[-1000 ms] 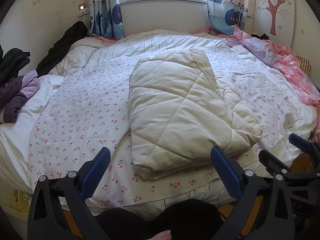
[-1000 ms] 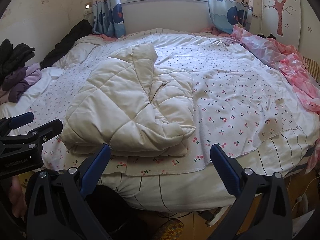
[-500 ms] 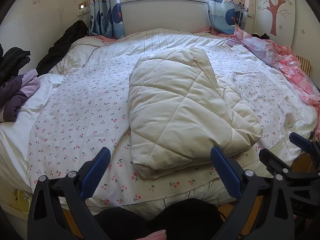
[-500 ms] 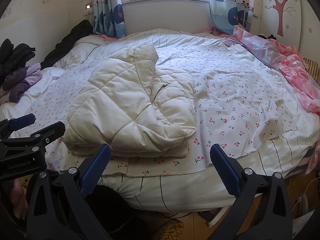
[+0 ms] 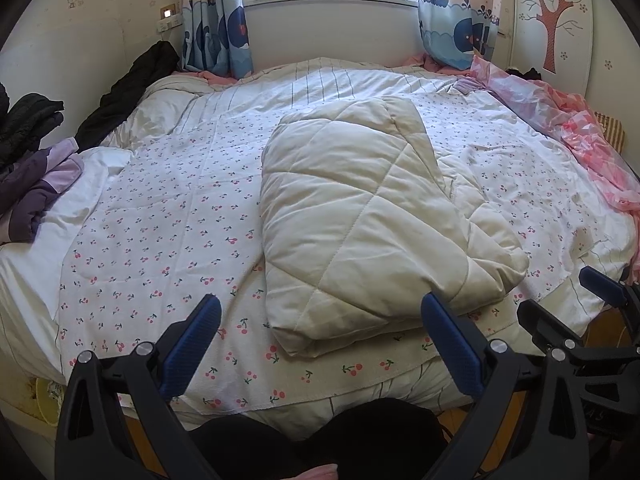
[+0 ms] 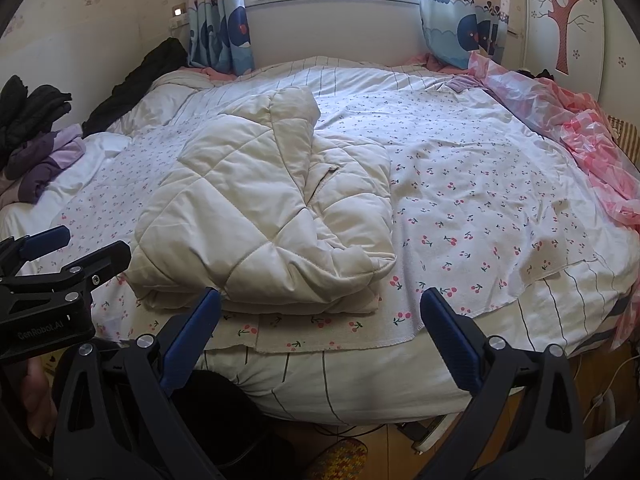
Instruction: Fold large clothes
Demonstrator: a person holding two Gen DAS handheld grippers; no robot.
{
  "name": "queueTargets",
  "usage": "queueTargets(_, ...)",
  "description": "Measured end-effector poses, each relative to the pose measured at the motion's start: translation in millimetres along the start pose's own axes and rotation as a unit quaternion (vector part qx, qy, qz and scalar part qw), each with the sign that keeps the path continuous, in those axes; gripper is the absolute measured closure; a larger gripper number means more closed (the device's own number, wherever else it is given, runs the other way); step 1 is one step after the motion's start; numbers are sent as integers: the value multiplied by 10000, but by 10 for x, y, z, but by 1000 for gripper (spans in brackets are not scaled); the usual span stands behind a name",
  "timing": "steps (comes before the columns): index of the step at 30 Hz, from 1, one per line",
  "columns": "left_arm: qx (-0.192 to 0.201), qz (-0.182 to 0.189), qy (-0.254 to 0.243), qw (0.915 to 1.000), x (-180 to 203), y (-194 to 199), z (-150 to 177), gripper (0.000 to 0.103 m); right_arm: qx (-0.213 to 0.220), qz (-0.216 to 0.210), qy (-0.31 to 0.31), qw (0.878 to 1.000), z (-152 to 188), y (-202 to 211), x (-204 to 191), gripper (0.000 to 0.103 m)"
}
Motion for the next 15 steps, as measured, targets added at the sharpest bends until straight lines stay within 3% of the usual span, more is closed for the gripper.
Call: queueTargets(15, -26, 28, 9, 10000, 8, -14, 5, 7, 0, 37, 71, 10000, 11, -25, -10, 7)
Point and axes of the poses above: each gripper's, at about its wrist camera, not at the fingertips, and y roughly against the way its jaws point, x to its right, z to its underside, the point moved 2 cm from there along -y, roughly the way its jaws point, and after that the axes turned 14 degrees about x, right-handed, at the moved point
